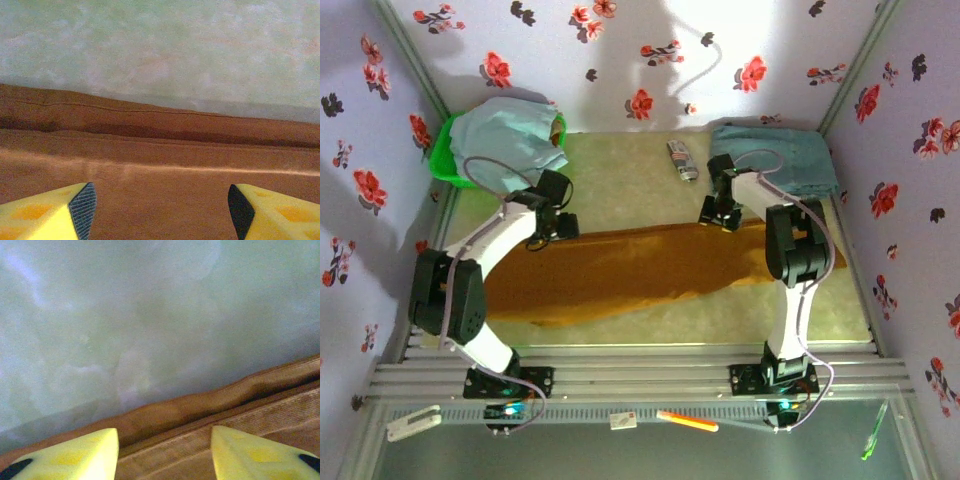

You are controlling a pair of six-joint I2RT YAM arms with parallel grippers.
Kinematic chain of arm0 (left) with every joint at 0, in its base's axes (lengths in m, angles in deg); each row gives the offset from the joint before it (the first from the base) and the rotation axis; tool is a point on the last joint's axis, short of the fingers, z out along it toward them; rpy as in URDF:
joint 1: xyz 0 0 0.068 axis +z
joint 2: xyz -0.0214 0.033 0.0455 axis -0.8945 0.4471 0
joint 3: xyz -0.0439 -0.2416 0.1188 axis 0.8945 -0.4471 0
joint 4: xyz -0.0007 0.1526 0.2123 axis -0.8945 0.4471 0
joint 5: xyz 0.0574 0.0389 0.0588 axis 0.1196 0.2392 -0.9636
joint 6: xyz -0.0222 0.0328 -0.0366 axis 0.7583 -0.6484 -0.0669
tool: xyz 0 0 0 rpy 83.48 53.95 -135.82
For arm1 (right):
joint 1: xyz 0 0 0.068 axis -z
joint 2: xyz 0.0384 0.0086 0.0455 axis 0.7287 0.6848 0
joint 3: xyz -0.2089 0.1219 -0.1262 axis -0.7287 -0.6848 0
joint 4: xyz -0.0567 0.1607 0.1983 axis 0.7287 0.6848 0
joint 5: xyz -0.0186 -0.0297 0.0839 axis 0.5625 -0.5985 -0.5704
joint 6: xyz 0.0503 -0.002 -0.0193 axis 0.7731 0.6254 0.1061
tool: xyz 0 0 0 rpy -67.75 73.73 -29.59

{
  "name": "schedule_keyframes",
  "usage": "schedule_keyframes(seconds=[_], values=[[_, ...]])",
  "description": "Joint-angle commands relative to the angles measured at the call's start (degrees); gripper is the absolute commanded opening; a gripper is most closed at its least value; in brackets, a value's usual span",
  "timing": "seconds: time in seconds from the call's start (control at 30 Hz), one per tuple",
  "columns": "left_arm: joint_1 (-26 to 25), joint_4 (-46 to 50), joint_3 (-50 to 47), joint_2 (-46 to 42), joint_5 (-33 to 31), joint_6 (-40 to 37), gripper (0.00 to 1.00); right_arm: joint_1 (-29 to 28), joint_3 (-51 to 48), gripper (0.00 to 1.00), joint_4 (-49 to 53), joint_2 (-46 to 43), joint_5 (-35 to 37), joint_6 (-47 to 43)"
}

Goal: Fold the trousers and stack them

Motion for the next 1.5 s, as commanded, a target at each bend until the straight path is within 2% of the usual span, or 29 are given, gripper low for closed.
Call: schedule_keyframes(seconds=[0.0,0.13,0.2,0.3,0.43,0.53,0.6,0.67,0.7,0.83,0.97,1.13,1.17,1.2,1.23,1.3,1.33,1.4,1.47], values=[[-1.6,1.9,2.5,3.4,0.0,-4.9,0.72,-0.6,1.3,0.44,2.4,2.3,1.9,-0.8],[-4.3,1.5,6.5,9.0,1.3,-5.8,0.73,-0.6,1.3,0.23,1.9,2.6,2.3,-1.0],[-5.1,0.4,8.4,11.8,2.4,-6.2,0.70,-0.6,1.2,0.11,2.0,2.6,2.7,-1.0],[-6.1,0.3,11.0,15.8,2.5,-7.1,0.63,-0.6,0.6,0.00,1.5,1.8,2.7,-0.8],[-6.2,-1.7,10.4,18.1,2.3,-8.0,0.49,-0.6,-0.2,0.00,1.2,0.1,3.0,-1.1],[-6.2,-2.8,9.8,18.4,1.8,-8.3,0.28,-0.6,-1.3,0.00,0.4,-1.5,2.9,-1.0],[-6.2,-3.3,9.4,18.2,1.8,-8.8,0.18,-0.6,-2.2,0.00,-0.3,-3.0,3.0,-0.6],[-6.2,-3.1,9.3,18.1,1.0,-9.4,0.02,-0.6,-3.3,0.00,-1.1,-4.8,3.1,-0.2],[-6.2,-3.2,9.1,17.8,0.9,-9.4,0.00,-0.6,-3.7,0.00,-1.4,-5.7,3.2,-0.1],[-6.1,-4.6,7.3,15.1,0.9,-9.1,0.00,-0.7,-5.6,0.00,-2.8,-9.3,3.1,0.7],[-6.4,-3.5,7.6,13.8,2.5,-9.6,0.00,-3.2,-4.8,0.00,-2.6,-9.7,-0.7,-0.2],[-7.8,-3.8,5.9,11.4,2.1,-9.4,0.00,-8.1,-5.7,0.00,-3.4,-9.7,3.3,1.0],[-7.9,-3.2,6.1,11.4,2.1,-9.4,0.00,-8.1,-5.3,0.05,-3.1,-9.4,3.4,1.1],[-8.0,-2.8,6.4,11.3,2.1,-9.2,0.21,-8.1,-4.5,0.09,-2.2,-8.7,4.6,1.0],[-8.1,-2.9,6.2,11.3,2.1,-9.3,0.36,-8.0,-3.6,0.08,-1.6,-8.1,6.5,1.0],[-8.5,-3.1,5.9,11.3,2.5,-9.8,0.41,-7.6,-2.4,0.09,0.0,-6.7,10.5,1.8],[-8.7,-3.1,5.8,11.3,2.6,-10.0,0.46,-7.0,-1.8,0.05,0.8,-6.0,12.0,2.4],[-9.2,-3.7,5.2,11.5,3.1,-10.0,0.51,-5.5,-2.6,0.02,-0.2,-5.4,12.2,3.2],[-9.8,-4.7,4.6,11.7,3.6,-10.4,0.58,-4.2,-3.5,0.06,-1.1,-4.9,10.5,3.4]])
